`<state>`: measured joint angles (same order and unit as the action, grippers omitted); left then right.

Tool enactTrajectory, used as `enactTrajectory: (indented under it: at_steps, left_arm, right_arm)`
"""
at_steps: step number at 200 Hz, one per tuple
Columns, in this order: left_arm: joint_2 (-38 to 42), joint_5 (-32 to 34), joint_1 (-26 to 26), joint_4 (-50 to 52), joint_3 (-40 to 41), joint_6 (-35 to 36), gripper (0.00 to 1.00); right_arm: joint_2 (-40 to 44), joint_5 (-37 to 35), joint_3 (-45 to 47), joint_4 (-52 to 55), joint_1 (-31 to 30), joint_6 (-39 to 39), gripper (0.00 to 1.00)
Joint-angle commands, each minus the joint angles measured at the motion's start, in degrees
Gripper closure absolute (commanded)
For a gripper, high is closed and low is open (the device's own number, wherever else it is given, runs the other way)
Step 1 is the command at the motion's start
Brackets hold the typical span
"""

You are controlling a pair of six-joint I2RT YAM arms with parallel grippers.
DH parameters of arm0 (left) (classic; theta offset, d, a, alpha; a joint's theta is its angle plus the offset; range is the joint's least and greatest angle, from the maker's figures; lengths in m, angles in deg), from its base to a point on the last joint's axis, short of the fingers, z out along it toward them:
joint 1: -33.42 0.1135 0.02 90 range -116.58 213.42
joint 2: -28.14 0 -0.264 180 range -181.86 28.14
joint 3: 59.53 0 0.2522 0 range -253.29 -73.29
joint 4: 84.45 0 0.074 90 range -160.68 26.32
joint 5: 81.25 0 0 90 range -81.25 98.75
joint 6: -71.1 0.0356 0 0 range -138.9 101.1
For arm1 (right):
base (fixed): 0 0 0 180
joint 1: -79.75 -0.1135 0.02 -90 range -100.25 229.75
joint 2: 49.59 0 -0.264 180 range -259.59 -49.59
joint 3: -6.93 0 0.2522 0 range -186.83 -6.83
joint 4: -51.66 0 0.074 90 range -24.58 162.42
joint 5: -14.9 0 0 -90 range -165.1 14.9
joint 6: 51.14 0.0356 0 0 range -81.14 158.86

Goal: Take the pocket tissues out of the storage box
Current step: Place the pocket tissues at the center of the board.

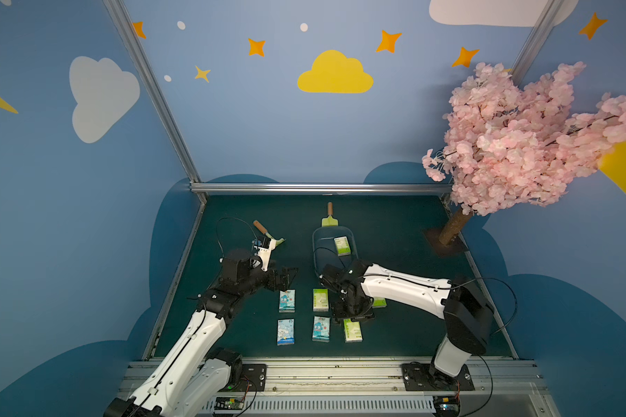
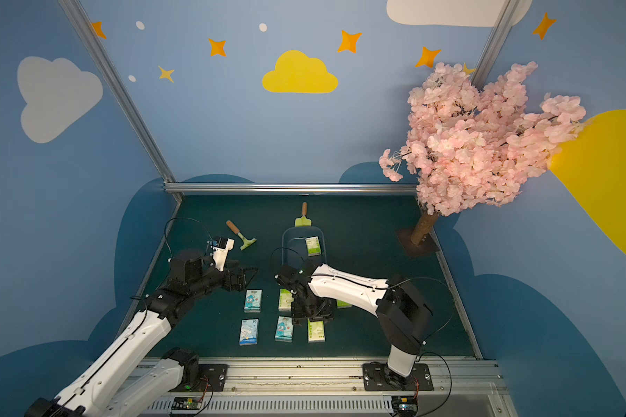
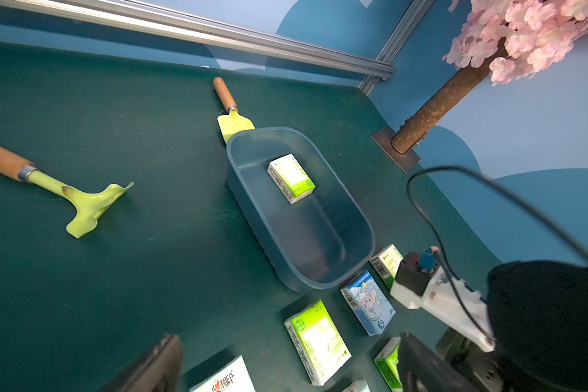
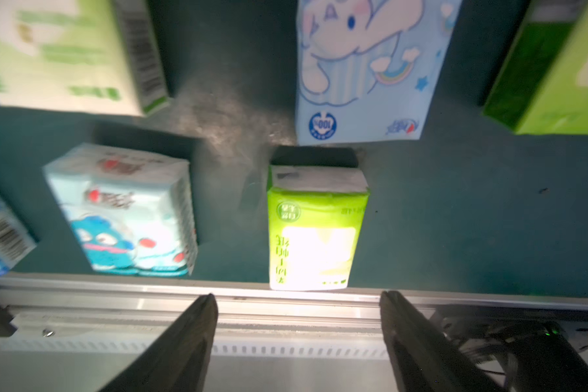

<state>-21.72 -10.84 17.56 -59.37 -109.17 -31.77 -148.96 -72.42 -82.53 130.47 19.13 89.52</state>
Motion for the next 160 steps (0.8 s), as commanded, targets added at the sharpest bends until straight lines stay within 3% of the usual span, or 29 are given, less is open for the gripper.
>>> enactTrajectory:
  at_steps: [1,49,110,160]
  left_arm:
    - [0.3,0.9,0.1,-0.1,0.1,0.9,0.0]
    - [1.2,1.9,0.3,-2.1,1.1,0.5,0.0]
    - [1.5,2.6,0.2,-1.6,1.4,0.8,0.0]
    - [2.1,2.7,0.2,-1.3,1.7,0.8,0.0]
  right_arm:
    - [2.2,-3.8,-4.8,6.5,2.3,-2.9,0.18]
    - [-2.0,-7.7,-18.0,8.5,9.9,-12.0,0.18]
    - [-17.6,-12.2,-39.6,11.1,15.0,-21.9,0.17]
    - [-27.9,-13.8,-50.4,11.1,18.3,-25.9,0.17]
